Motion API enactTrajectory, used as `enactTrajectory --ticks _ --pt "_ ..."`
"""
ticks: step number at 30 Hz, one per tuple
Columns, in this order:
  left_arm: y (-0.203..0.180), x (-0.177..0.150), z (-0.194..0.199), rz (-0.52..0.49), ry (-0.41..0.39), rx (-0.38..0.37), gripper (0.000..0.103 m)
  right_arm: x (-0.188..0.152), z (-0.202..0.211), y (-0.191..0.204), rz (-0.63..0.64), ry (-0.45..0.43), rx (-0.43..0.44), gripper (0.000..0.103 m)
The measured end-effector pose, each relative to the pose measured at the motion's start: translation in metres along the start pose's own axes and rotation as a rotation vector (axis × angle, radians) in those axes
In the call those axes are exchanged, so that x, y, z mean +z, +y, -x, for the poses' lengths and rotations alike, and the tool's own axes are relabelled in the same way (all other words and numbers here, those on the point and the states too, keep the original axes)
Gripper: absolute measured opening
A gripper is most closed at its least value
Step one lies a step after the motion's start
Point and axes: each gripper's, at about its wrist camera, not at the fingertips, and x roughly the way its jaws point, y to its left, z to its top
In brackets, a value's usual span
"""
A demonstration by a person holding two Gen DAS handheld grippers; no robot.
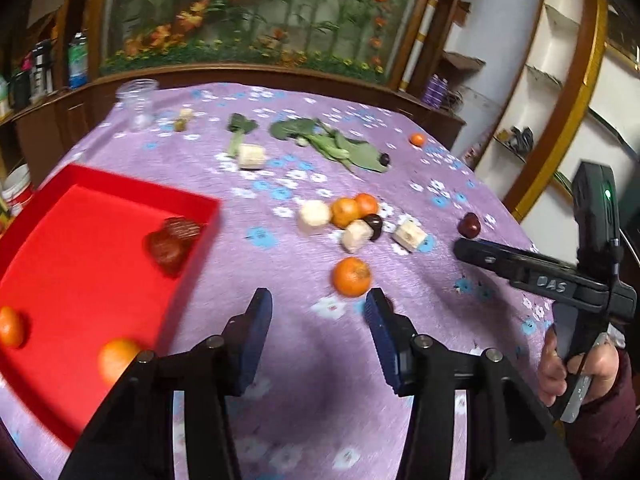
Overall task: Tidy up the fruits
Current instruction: 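Grasp a mandarin with the left gripper while the right gripper grasps a tan round bun, then carry the mandarin and bun into the red tray and open both grippers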
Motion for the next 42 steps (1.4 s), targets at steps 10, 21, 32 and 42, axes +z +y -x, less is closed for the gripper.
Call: enactTrajectory --ticks 10,21,32,42 --pt "-0.017 0.019 -0.061 -0.024 0.092 -0.052 0.045 0.016 -0.05 0.002 0.081 0.073 0.014 0.046" --pt "-0.025 0.018 -0.092 -0.073 0.144 -0.016 0.035 0.023 -0.068 -0.006 0.091 0.087 -0.041 0.046" --pt "-0.034 0.015 -0.085 -0.121 0.108 0.029 0.029 0.026 -0.073 -0.012 0.05 0.077 -0.058 0.032" --pt "-0.02 0.012 -0.047 -0.068 0.045 0.025 0.029 0.023 -0.042 0.003 0.065 0.039 -0.02 0.01"
